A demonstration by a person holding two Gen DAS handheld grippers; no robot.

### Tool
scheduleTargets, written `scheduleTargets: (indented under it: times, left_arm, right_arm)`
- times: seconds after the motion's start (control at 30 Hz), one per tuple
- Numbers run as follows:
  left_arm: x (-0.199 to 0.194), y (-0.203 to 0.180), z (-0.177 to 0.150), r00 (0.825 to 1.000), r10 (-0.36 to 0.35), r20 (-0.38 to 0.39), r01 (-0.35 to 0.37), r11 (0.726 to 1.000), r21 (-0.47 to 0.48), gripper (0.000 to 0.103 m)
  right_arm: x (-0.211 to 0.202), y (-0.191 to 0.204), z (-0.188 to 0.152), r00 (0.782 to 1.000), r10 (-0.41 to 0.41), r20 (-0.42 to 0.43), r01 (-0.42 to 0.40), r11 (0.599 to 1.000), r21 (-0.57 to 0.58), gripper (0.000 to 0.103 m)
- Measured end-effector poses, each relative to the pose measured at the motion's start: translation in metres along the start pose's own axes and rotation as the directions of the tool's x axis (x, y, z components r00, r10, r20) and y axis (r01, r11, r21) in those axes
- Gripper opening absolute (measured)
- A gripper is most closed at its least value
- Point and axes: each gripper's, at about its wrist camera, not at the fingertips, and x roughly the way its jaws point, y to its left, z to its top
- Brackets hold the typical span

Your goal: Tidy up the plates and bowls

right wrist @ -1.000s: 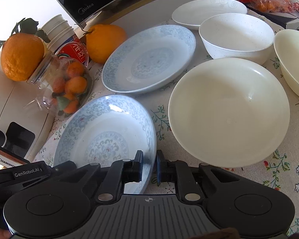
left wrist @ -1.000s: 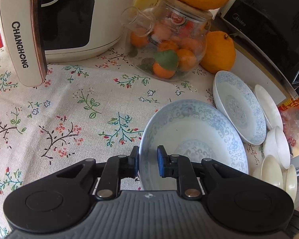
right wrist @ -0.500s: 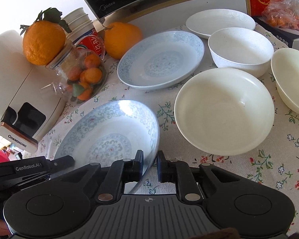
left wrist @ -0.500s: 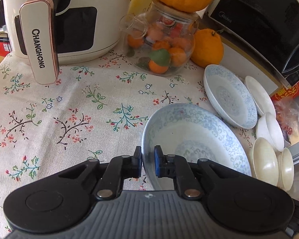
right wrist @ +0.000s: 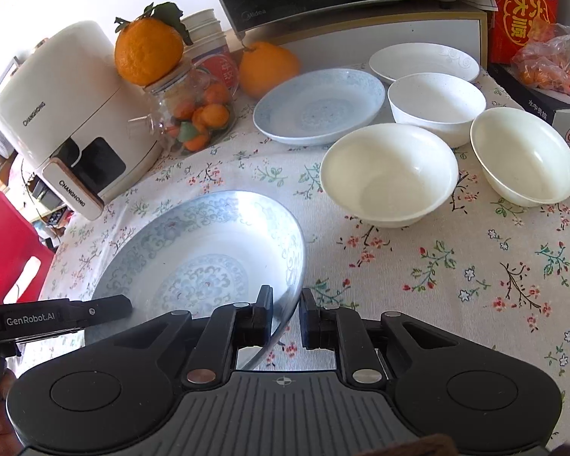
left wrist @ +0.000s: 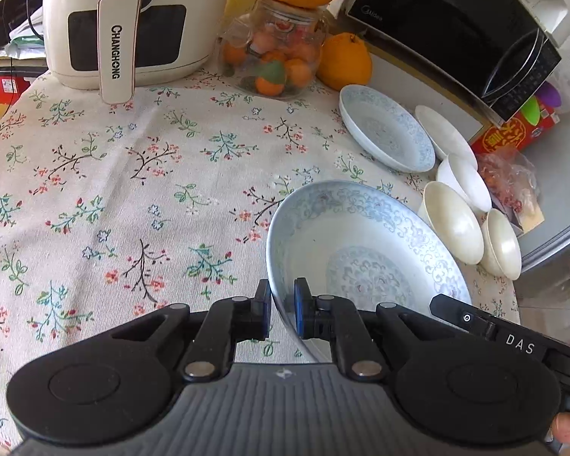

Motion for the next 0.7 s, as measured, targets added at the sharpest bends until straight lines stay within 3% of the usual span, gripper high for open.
scheduleTargets:
  times: [0.27, 0.47, 0.57, 0.7]
  left_arm:
    - [0.008, 0.011, -0.023, 0.998, 0.060, -0.034, -0.061, 0.998, -0.011, 0.010]
    - [0.016, 0.013, -0.026, 0.996, 0.083, -0.046, -0.083, 0.997, 0.011, 0.010]
    - [0.016, 0.011, -0.029, 0.994, 0.093, -0.050, -0.092, 0.996, 0.021, 0.012]
    - [0.017, 0.013, -0.026, 0.994, 0.081, -0.067, -0.081, 0.997, 0.002, 0.012]
  right_arm:
    - [0.010, 0.009, -0.019, 0.997, -0.007, -0.071, 0.003, 0.998, -0.064, 0.016]
    - [0.023, 0.008, -0.019, 0.988, -0.012, -0.155, 0.006, 0.999, -0.041, 0.017]
    - [0.021, 0.013, -0.019, 0.989, -0.027, -0.147, 0.016, 0.997, -0.079, 0.019]
    - [0.021, 0.008, -0.012, 0.985, -0.021, -0.170, 0.014, 0.999, -0.042, 0.019]
